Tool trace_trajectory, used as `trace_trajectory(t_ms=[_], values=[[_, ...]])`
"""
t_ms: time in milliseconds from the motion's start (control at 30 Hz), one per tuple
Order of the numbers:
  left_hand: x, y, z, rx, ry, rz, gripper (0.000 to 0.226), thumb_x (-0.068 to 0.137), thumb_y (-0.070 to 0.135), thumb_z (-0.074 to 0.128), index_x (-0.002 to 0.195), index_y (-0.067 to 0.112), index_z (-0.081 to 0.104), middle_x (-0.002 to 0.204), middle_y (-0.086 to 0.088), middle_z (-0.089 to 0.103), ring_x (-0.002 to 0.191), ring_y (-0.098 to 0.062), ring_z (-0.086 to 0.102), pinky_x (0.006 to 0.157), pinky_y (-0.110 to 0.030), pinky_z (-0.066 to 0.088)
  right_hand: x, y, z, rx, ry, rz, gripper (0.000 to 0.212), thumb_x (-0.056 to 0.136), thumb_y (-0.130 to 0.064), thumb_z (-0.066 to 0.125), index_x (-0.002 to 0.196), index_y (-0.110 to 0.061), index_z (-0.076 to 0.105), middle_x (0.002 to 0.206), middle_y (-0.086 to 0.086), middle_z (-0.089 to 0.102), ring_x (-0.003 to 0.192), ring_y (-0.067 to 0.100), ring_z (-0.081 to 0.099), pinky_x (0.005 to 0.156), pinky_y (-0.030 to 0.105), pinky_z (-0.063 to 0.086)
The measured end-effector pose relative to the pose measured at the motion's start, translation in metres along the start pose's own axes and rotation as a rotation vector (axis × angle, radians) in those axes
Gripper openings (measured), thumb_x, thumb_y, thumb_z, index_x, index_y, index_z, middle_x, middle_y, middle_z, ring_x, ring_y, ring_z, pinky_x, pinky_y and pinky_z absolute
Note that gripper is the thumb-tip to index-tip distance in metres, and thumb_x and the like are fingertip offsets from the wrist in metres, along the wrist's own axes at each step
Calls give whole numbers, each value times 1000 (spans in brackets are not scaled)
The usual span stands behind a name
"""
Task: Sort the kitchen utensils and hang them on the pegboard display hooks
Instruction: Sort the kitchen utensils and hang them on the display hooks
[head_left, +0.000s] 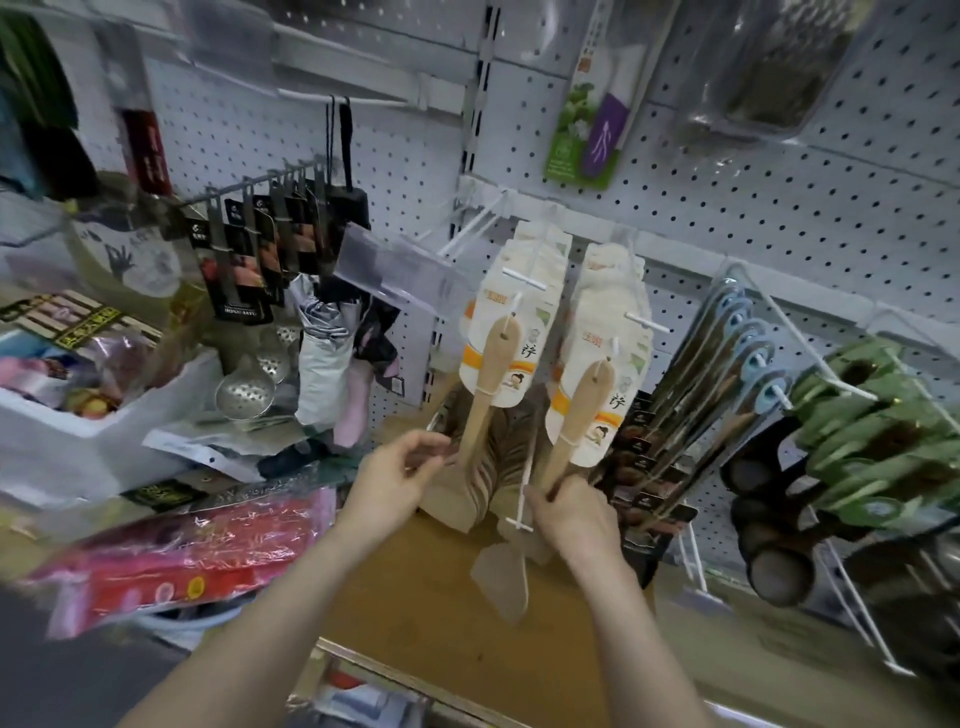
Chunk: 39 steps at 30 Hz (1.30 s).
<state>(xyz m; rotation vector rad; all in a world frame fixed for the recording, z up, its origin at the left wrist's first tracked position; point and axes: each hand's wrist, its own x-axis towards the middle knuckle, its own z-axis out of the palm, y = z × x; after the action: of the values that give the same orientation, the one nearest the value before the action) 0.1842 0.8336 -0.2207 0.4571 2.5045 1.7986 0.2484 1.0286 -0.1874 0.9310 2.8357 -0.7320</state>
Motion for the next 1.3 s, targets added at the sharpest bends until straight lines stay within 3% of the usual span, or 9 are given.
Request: trace_trajectory(t_ms=[67, 200, 367, 433, 567, 700, 833, 1067, 1300], values=[[9, -8, -10, -1, -25, -16, 24, 90, 10, 63, 101, 30, 67, 101, 13, 70, 95, 2, 64, 80, -17, 50, -4, -2, 3, -36, -15, 67, 37, 95, -44, 52, 112, -12, 62, 113, 12, 66, 106, 34, 62, 77, 35, 46], [23, -18, -25, 8, -79, 0, 22, 90, 8, 62, 106, 22, 68, 102, 10, 69, 96, 0, 63, 80, -10, 47, -13, -15, 15, -48, -68, 166, 41, 95, -49, 52, 104, -11, 68, 94, 6, 68, 89, 28, 67, 73, 33, 55], [41, -30, -35, 3, -146, 18, 25, 90, 5, 60, 108, 21, 66, 102, 4, 69, 96, -7, 63, 77, -7, 44, -13, -41, 32, 121, 7, 95, 31, 87, -49, 59, 85, -21, 71, 86, 5, 74, 83, 26, 71, 78, 36, 58], [47, -34, -36, -1, -177, 29, 28, 89, 3, 60, 113, 17, 64, 105, 0, 68, 100, -12, 63, 83, -12, 46, -14, -54, 36, 232, 41, 69, 27, 87, -47, 62, 94, -23, 72, 91, 3, 74, 89, 23, 70, 82, 36, 57], [60, -40, -38, 30, -232, 24, 39, 90, 7, 62, 128, 14, 58, 117, -2, 65, 109, -13, 60, 94, -25, 46, -11, -81, 41, 340, 147, 40, 51, 85, -45, 68, 129, -22, 55, 112, 0, 69, 104, 24, 65, 84, 35, 54], [76, -44, -35, 60, -269, 28, 48, 92, 9, 59, 139, 15, 47, 130, -2, 58, 118, -17, 56, 101, -32, 44, -2, -96, 42, 468, 171, 81, 59, 85, -43, 70, 135, -20, 48, 129, 4, 62, 120, 28, 57, 96, 41, 50], [95, -46, -30, 156, -278, 34, 52, 96, 13, 53, 146, 19, 38, 142, -7, 49, 129, -26, 49, 107, -40, 41, 9, -101, 43, 585, 140, 114, 56, 83, -40, 74, 131, -23, 52, 127, 1, 63, 119, 25, 57, 99, 41, 48], [118, -42, -16, 180, -363, 60, 49, 99, 9, 44, 146, 18, 36, 141, -9, 50, 129, -27, 48, 106, -35, 38, 26, -100, 57, 745, 104, 91, 49, 76, -34, 79, 119, -32, 55, 113, -7, 69, 108, 17, 64, 100, 45, 51], [120, -57, -17, 224, -382, 79, 28, 96, 11, 53, 123, 6, 60, 119, -15, 64, 109, -30, 59, 87, -31, 43, 37, -103, 64, 857, 107, 92, 49, 80, -21, 78, 125, -14, 59, 112, 1, 70, 104, 17, 66, 97, 40, 54]])
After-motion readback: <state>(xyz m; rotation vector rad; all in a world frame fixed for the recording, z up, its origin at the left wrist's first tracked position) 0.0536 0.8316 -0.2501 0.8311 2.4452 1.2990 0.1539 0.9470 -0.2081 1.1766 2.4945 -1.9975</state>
